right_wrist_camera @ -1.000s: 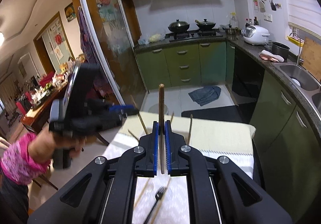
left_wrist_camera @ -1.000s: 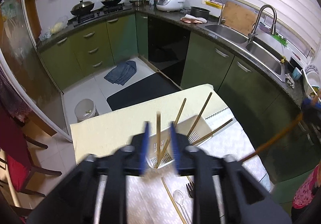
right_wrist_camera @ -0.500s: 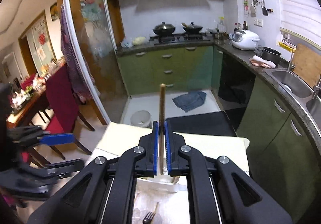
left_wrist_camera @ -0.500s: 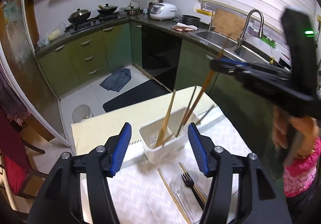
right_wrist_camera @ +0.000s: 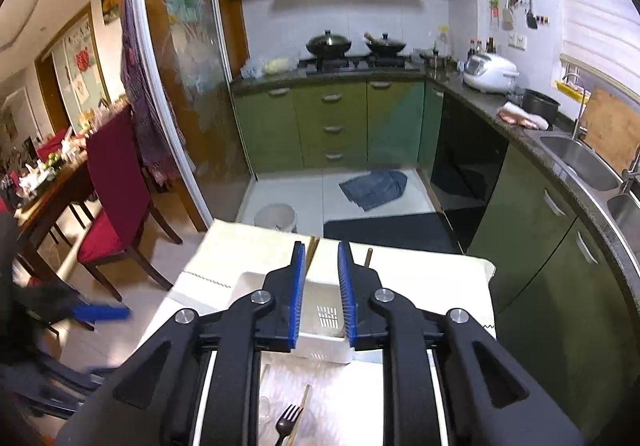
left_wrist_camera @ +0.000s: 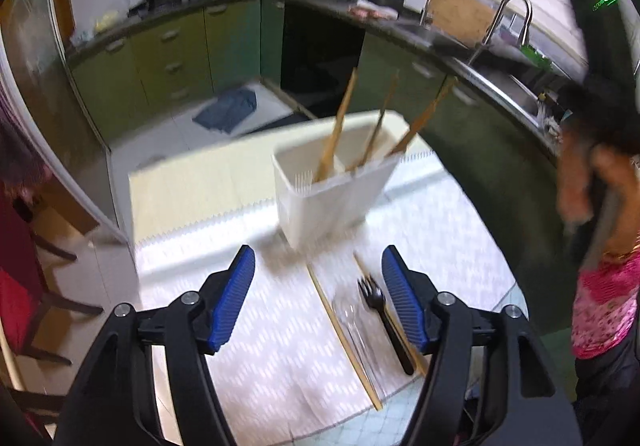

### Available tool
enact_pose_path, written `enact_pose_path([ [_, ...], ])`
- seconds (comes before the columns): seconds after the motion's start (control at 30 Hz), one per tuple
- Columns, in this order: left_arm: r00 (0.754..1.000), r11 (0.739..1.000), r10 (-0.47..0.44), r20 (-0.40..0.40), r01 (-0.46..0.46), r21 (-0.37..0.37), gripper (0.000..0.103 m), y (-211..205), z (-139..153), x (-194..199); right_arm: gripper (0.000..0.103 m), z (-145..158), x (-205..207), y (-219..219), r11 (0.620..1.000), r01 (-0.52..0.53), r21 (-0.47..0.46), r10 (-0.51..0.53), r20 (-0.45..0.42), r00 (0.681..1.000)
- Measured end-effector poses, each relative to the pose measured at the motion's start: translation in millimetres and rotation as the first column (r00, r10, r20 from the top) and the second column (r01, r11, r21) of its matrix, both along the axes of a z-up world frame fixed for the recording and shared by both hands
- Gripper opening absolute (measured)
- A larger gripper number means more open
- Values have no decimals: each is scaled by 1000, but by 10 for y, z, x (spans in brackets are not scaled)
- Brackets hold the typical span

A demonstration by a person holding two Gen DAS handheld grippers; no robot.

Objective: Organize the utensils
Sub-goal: 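Lower the left tool and grasp a chopstick on the cloth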

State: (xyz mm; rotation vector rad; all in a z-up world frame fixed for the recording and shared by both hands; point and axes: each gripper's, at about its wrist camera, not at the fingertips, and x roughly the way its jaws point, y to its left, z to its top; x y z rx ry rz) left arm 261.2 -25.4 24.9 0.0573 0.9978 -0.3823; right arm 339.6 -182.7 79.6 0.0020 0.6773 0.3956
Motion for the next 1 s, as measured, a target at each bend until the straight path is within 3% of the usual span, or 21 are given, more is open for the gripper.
enact_pose_path([
  [0.13, 997, 1000, 1, -78, 1, 18, 63, -99, -434, -80, 25, 151, -479, -161, 999, -34, 38, 33, 45, 998],
  [0.23, 987, 999, 11, -161, -4, 41, 63, -189, -852, -90, 28, 102, -779, -219, 998, -62, 20, 61, 30, 998],
  [0.43, 958, 993, 82, -273, -54, 106, 63, -291, -1512, 35, 28, -447, -1262, -447, 996, -84, 13, 85, -77, 993],
  [0.6, 938, 986, 123, -323, -80, 143, 61, -344, -1742, 130, 28, -853, -1464, -691, 997, -62, 36, 66, -152, 986],
  [0.67, 926, 984, 139, -350, -89, 155, 53, -374, -1832, 158, 28, -1004, -1488, -781, 998, -56, 41, 62, -183, 981],
  [0.73, 921, 981, 151, -360, -95, 170, 52, -395, -1885, 172, 29, -1120, -1486, -839, 998, -52, 45, 60, -207, 976],
  [0.8, 918, 977, 161, -361, -97, 189, 51, -415, -1917, 179, 35, -1215, -1463, -859, 997, -53, 53, 64, -226, 972],
  [1.0, 907, 974, 167, -387, -91, 206, 51, -485, -2038, 182, 36, -1437, -1327, -749, 997, -67, 46, 78, -276, 958],
])
